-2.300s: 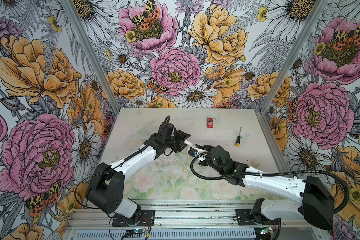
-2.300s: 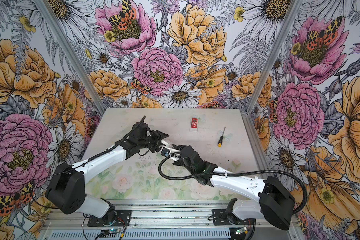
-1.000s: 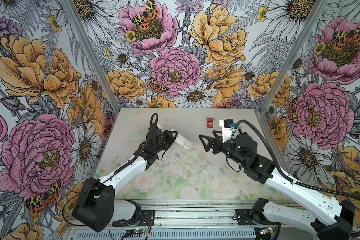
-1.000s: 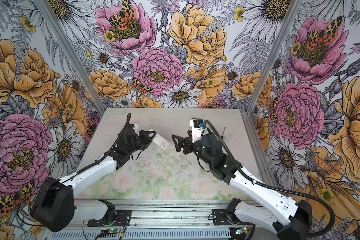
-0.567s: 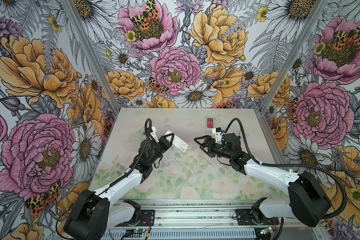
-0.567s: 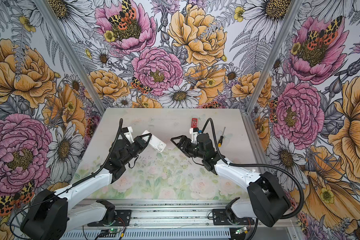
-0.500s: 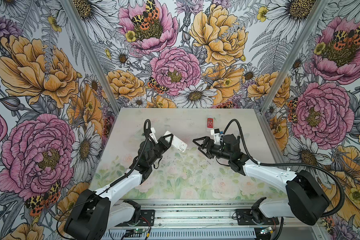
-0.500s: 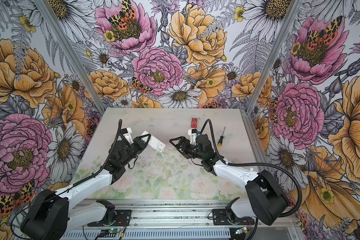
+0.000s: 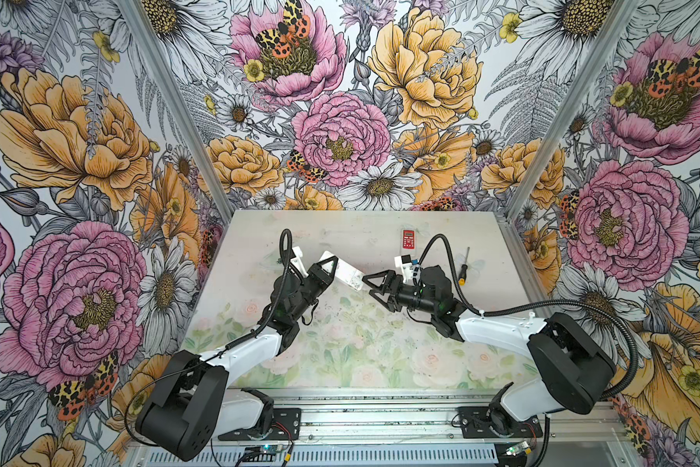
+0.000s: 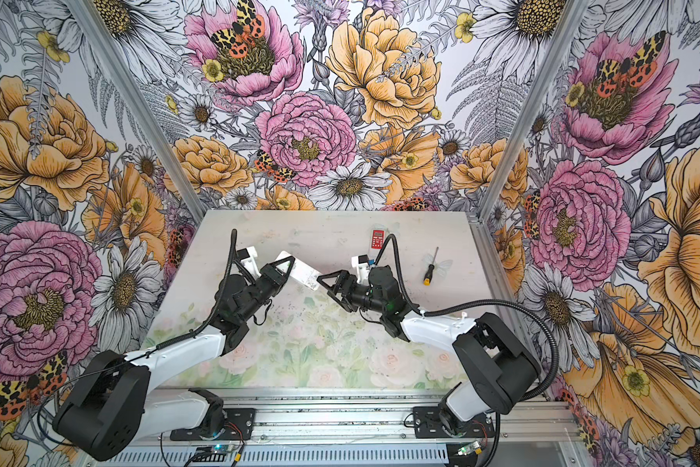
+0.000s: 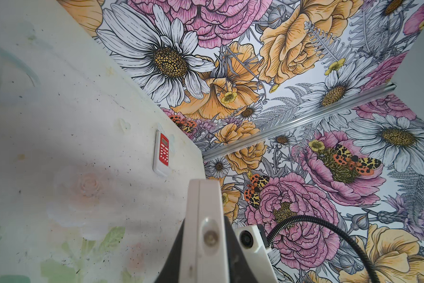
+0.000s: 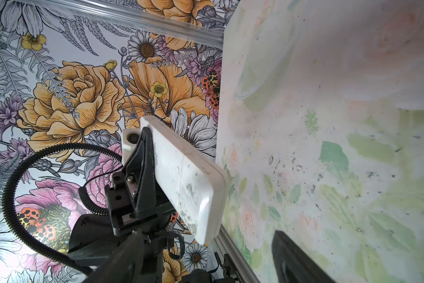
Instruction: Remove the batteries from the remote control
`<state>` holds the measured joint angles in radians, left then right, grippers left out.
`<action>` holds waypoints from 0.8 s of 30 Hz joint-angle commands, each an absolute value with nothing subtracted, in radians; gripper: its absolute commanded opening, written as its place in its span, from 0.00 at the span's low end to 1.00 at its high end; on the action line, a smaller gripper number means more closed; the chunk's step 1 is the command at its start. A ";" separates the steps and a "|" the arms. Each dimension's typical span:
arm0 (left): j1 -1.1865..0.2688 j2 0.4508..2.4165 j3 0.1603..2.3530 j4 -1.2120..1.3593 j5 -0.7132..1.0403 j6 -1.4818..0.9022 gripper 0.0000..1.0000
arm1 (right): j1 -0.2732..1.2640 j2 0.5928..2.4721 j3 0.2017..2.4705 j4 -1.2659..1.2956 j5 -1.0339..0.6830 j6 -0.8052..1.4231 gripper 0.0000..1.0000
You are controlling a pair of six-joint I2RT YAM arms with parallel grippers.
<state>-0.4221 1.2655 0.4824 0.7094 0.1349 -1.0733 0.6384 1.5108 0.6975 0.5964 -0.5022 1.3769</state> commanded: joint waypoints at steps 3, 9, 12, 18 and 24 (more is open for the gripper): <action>-0.433 1.263 0.513 0.782 0.140 -1.064 0.00 | 0.641 1.551 0.745 0.667 -0.489 1.396 0.81; -0.452 1.258 0.525 0.742 0.132 -1.037 0.00 | 0.641 1.611 0.778 0.691 -0.499 1.417 0.74; -0.458 1.256 0.536 0.714 0.127 -1.020 0.00 | 0.642 1.634 0.781 0.744 -0.501 1.443 0.73; -0.463 1.253 0.539 0.697 0.110 -1.005 0.00 | 0.643 1.650 0.783 0.750 -0.500 1.453 0.60; -0.468 1.261 0.548 0.696 0.114 -0.997 0.00 | 0.644 1.653 0.782 0.746 -0.496 1.451 0.53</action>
<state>-0.4564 1.2671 0.5129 0.6754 0.1303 -1.0248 0.6384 1.6413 0.7532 0.7074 -0.5022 1.4517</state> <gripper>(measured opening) 0.184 0.530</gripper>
